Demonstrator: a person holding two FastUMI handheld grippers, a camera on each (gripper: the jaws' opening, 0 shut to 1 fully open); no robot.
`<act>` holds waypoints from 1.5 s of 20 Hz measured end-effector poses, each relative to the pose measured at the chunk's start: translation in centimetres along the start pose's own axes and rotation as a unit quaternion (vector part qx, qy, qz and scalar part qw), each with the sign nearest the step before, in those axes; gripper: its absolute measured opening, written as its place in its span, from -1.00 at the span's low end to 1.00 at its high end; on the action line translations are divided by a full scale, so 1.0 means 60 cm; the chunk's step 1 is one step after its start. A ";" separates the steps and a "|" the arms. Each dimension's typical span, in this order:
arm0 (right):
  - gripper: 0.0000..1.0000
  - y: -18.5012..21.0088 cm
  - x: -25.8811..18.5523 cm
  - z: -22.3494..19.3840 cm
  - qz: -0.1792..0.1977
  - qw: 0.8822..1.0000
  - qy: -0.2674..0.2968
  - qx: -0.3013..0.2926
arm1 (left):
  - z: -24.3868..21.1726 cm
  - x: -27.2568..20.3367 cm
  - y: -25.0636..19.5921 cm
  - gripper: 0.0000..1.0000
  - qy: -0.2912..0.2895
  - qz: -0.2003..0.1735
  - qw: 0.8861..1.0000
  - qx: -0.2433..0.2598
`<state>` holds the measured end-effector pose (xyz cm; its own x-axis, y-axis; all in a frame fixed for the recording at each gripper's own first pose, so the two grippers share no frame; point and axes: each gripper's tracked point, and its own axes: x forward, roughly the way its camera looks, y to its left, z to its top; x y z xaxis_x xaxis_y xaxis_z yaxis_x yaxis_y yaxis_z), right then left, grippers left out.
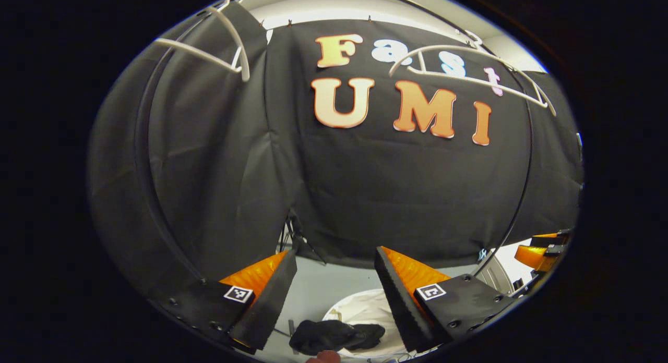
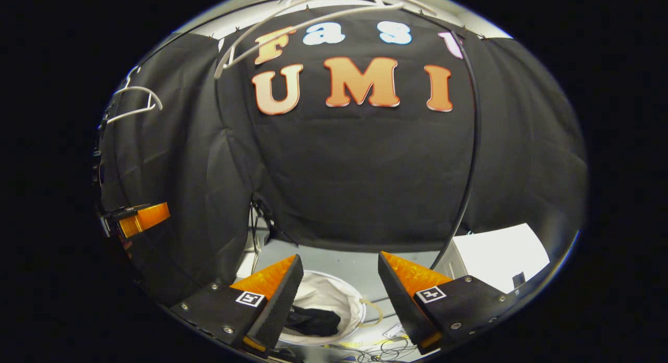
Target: Grasp the clothes on the hanger with both hands and then place them into the laundry hamper below.
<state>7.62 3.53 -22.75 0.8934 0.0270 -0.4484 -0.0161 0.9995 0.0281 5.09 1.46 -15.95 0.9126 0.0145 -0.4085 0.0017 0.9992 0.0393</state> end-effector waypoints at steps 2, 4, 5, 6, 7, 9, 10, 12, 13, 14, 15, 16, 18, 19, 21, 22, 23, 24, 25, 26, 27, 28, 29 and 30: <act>0.79 -0.008 -0.027 0.061 -0.008 0.999 -0.037 0.001 | 0.048 -0.012 -0.005 0.96 -0.028 -0.002 1.000 -0.001; 0.80 -0.019 -0.049 0.117 -0.016 0.997 -0.077 -0.005 | 0.096 -0.025 -0.006 0.94 -0.059 0.001 0.998 -0.006; 0.79 -0.027 -0.058 0.143 -0.019 0.995 -0.094 -0.008 | 0.117 -0.026 -0.005 0.94 -0.075 0.003 0.997 -0.009; 0.79 -0.035 -0.060 0.160 -0.023 0.994 -0.106 -0.011 | 0.137 -0.025 -0.004 0.94 -0.084 0.006 0.996 -0.009; 0.79 -0.043 -0.074 0.179 -0.028 0.993 -0.114 -0.013 | 0.149 -0.037 -0.006 0.94 -0.086 0.007 0.996 -0.012; 0.78 -0.062 -0.095 0.213 -0.037 0.990 -0.135 -0.014 | 0.175 -0.046 -0.015 0.89 -0.105 -0.004 0.994 -0.028; 0.78 -0.069 -0.099 0.227 -0.041 0.989 -0.144 -0.013 | 0.191 -0.050 -0.016 0.83 -0.110 -0.003 0.993 -0.032; 0.78 -0.084 -0.113 0.248 -0.047 0.986 -0.159 -0.014 | 0.227 -0.043 -0.010 0.89 -0.122 0.002 0.992 -0.032; 0.78 -0.093 -0.122 0.262 -0.051 0.984 -0.168 -0.016 | 0.241 -0.045 -0.009 0.89 -0.134 0.002 0.990 -0.033; 0.78 -0.102 -0.132 0.276 -0.053 0.983 -0.177 -0.018 | 0.252 -0.050 -0.011 0.83 -0.143 0.002 0.989 -0.031; 0.87 -0.108 -0.137 0.285 -0.055 0.981 -0.183 -0.018 | 0.261 -0.059 -0.010 0.83 -0.151 0.004 0.988 -0.029; 0.78 -0.120 -0.150 0.293 -0.056 0.980 -0.190 -0.014 | 0.269 -0.066 -0.009 0.83 -0.157 0.007 0.987 -0.026; 0.79 -0.128 -0.172 0.316 -0.052 0.975 -0.215 -0.010 | 0.278 -0.076 -0.009 0.96 -0.165 0.012 0.986 -0.022; 0.79 -0.134 -0.181 0.326 -0.051 0.972 -0.228 -0.016 | 0.285 -0.079 -0.008 0.96 -0.172 0.011 0.985 -0.022; 0.79 -0.160 -0.195 0.339 -0.062 0.968 -0.242 -0.019 | 0.292 -0.081 -0.012 0.83 -0.187 0.006 0.982 -0.029; 0.79 -0.170 -0.200 0.344 -0.069 0.966 -0.248 -0.018 | 0.292 -0.082 -0.012 0.83 -0.188 0.005 0.982 -0.033; 0.79 -0.179 -0.209 0.349 -0.077 0.964 -0.253 -0.018 | 0.291 -0.084 -0.008 0.83 -0.191 0.005 0.981 -0.036; 0.79 -0.189 -0.217 0.349 -0.085 0.963 -0.256 -0.020 | 0.293 -0.085 -0.009 0.96 -0.193 0.005 0.980 -0.039; 0.87 -0.197 -0.217 0.346 -0.093 0.962 -0.254 -0.022 | 0.294 -0.085 -0.009 0.96 -0.196 0.006 0.980 -0.040; 0.79 -0.204 -0.217 0.341 -0.099 0.963 -0.251 -0.023 | 0.295 -0.086 -0.008 0.89 -0.197 0.007 0.979 -0.039; 0.96 -0.207 -0.213 0.338 -0.103 0.963 -0.249 -0.023 | 0.295 -0.086 -0.006 0.82 -0.198 0.010 0.979 -0.035; 0.96 -0.206 -0.210 0.336 -0.103 0.963 -0.247 -0.023 | 0.296 -0.087 -0.003 0.82 -0.199 0.014 0.979 -0.031; 0.93 -0.206 -0.215 0.333 -0.103 0.963 -0.247 -0.024 | 0.296 -0.087 -0.004 0.85 -0.201 0.018 0.979 -0.028; 0.91 -0.205 -0.214 0.332 -0.104 0.963 -0.247 -0.027 | 0.296 -0.086 -0.006 0.89 -0.202 0.017 0.979 -0.027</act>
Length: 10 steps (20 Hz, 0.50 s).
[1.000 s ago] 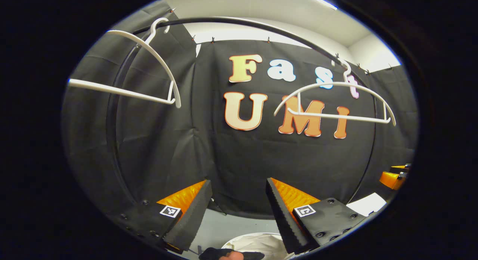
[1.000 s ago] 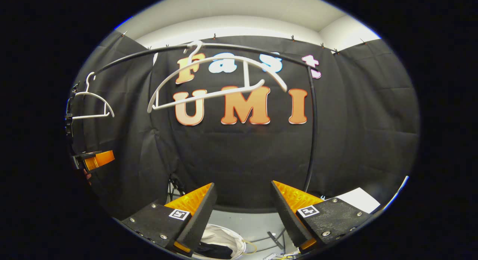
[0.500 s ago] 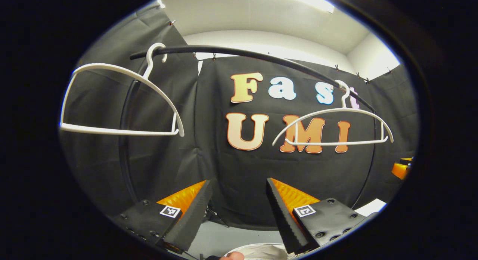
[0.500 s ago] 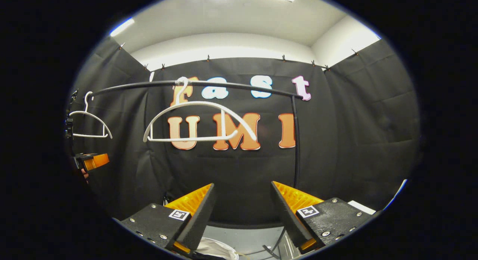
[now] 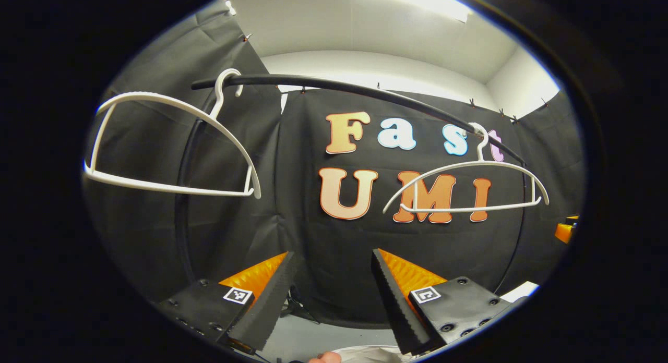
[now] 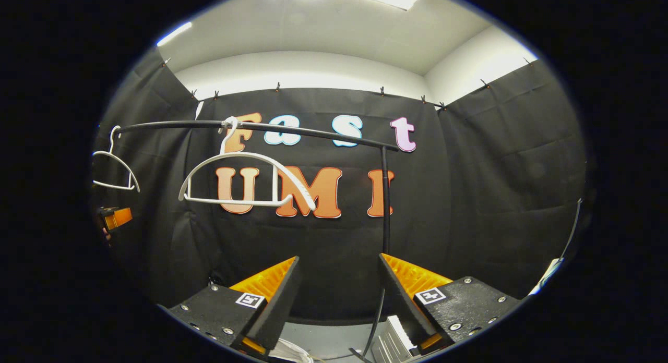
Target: Grasp the clothes on the hanger with both hands and then place them into the laundry hamper below.
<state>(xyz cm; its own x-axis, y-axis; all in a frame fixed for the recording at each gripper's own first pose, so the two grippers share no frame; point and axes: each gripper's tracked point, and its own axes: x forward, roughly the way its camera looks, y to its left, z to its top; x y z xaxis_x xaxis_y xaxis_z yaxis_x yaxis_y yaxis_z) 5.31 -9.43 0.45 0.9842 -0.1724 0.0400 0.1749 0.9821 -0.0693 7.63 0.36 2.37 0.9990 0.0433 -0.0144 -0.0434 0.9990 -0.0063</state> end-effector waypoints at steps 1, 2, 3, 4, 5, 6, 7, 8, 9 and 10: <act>0.89 0.002 0.002 -0.002 0.000 1.000 -0.001 -0.004 | 0.000 -0.001 0.001 0.89 0.000 -0.001 1.000 -0.001; 0.86 0.004 0.002 -0.001 0.000 1.000 -0.001 -0.007 | 0.001 -0.001 0.001 0.91 0.000 -0.001 1.000 -0.001; 0.84 0.007 0.002 -0.001 0.001 1.000 -0.001 -0.007 | 0.001 -0.001 0.001 0.93 0.001 -0.002 1.000 -0.001; 0.81 0.010 0.003 -0.002 0.004 1.000 0.000 -0.005 | 0.001 -0.001 0.002 0.96 0.000 -0.001 1.000 0.001; 0.79 0.013 0.005 -0.004 0.005 1.000 0.002 -0.002 | 0.002 -0.001 0.001 0.96 0.000 -0.001 1.000 0.003; 0.96 0.014 0.005 -0.005 0.006 1.000 0.002 -0.002 | 0.005 -0.002 0.000 0.89 -0.001 -0.002 1.000 0.004; 0.79 0.014 0.007 -0.008 0.005 1.000 0.003 -0.004 | 0.005 -0.002 0.000 0.89 -0.002 -0.003 1.000 0.004; 0.79 0.013 0.007 -0.010 0.004 1.000 0.005 -0.005 | 0.005 -0.002 -0.001 0.87 -0.003 -0.003 1.000 0.005; 0.79 0.013 0.008 -0.012 0.003 1.000 0.007 -0.006 | 0.004 -0.002 0.000 0.86 -0.002 -0.003 1.000 0.004; 0.79 0.014 0.009 -0.013 0.004 1.000 0.008 -0.005 | 0.002 -0.001 -0.001 0.84 -0.001 -0.004 1.000 0.003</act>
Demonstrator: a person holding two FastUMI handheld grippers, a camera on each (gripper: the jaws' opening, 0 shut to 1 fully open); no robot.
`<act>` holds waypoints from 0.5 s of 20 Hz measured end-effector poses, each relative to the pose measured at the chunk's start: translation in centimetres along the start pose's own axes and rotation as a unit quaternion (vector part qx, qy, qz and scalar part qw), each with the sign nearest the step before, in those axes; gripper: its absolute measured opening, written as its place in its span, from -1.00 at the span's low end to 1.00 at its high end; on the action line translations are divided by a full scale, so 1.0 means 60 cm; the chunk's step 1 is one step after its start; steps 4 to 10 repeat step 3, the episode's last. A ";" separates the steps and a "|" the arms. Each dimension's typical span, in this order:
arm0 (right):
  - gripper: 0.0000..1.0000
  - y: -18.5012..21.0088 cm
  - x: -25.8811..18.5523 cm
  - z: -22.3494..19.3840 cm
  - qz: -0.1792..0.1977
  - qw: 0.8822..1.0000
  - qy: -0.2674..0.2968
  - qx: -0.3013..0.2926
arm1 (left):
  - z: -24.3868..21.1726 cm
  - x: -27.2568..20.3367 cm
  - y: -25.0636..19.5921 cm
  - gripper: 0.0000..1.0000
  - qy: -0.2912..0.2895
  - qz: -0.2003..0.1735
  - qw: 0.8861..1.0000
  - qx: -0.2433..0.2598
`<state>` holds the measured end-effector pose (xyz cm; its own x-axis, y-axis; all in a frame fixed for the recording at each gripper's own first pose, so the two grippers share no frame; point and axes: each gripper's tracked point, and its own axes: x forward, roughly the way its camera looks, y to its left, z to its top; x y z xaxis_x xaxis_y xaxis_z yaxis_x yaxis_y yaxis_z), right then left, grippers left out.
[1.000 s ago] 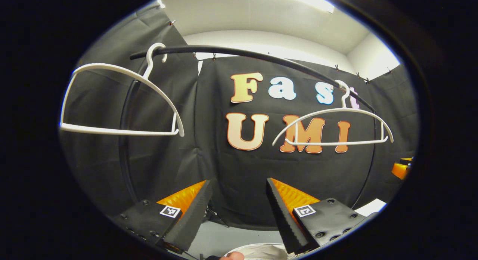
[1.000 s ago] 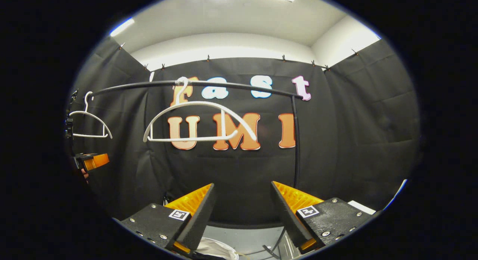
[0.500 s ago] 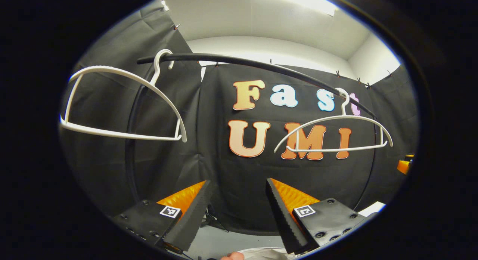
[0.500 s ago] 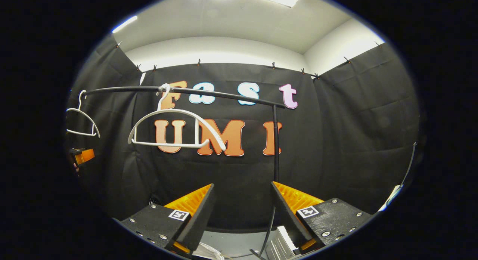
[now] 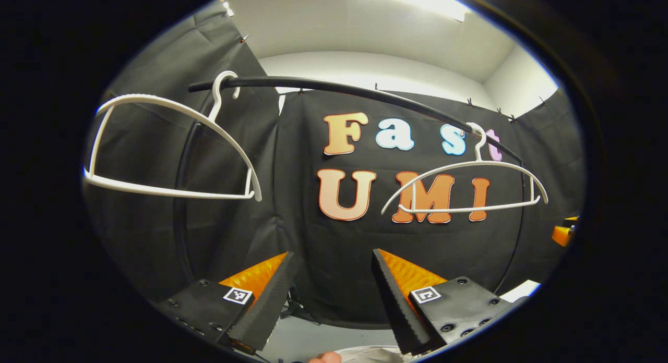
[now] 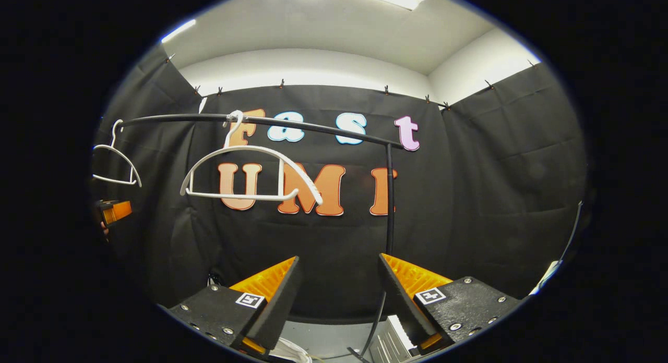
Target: Grasp the clothes on the hanger with both hands and then place them into the laundry hamper below.
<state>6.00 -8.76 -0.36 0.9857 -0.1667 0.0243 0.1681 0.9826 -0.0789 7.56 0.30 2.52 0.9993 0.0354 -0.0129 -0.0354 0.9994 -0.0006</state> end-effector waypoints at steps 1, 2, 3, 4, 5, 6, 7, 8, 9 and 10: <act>0.63 0.002 0.003 0.000 0.000 1.000 0.001 0.001 | -0.002 0.001 0.000 0.83 0.001 -0.002 1.000 -0.001; 0.80 0.002 0.005 -0.001 -0.001 1.000 0.001 0.003 | -0.004 0.002 0.001 0.82 0.004 -0.001 1.000 -0.002; 0.80 0.002 0.007 -0.004 -0.001 1.000 0.003 0.004 | -0.008 0.004 0.002 0.82 0.007 -0.002 1.000 -0.003; 0.80 0.002 0.007 -0.004 -0.001 1.000 0.003 0.004 | -0.008 0.004 0.002 0.82 0.007 -0.002 1.000 -0.003; 0.80 0.002 0.007 -0.004 -0.001 1.000 0.003 0.004 | -0.008 0.004 0.002 0.82 0.007 -0.002 1.000 -0.003; 0.80 0.002 0.007 -0.004 -0.001 1.000 0.003 0.004 | -0.008 0.004 0.002 0.82 0.007 -0.002 1.000 -0.003; 0.80 0.002 0.007 -0.004 -0.001 1.000 0.003 0.004 | -0.008 0.004 0.002 0.82 0.007 -0.002 1.000 -0.003; 0.80 0.002 0.007 -0.004 -0.001 1.000 0.003 0.004 | -0.008 0.004 0.002 0.82 0.007 -0.002 1.000 -0.003; 0.80 0.002 0.007 -0.004 -0.001 1.000 0.003 0.004 | -0.008 0.004 0.002 0.82 0.007 -0.002 1.000 -0.003; 0.80 0.002 0.007 -0.004 -0.001 1.000 0.003 0.004 | -0.008 0.004 0.002 0.82 0.007 -0.002 1.000 -0.003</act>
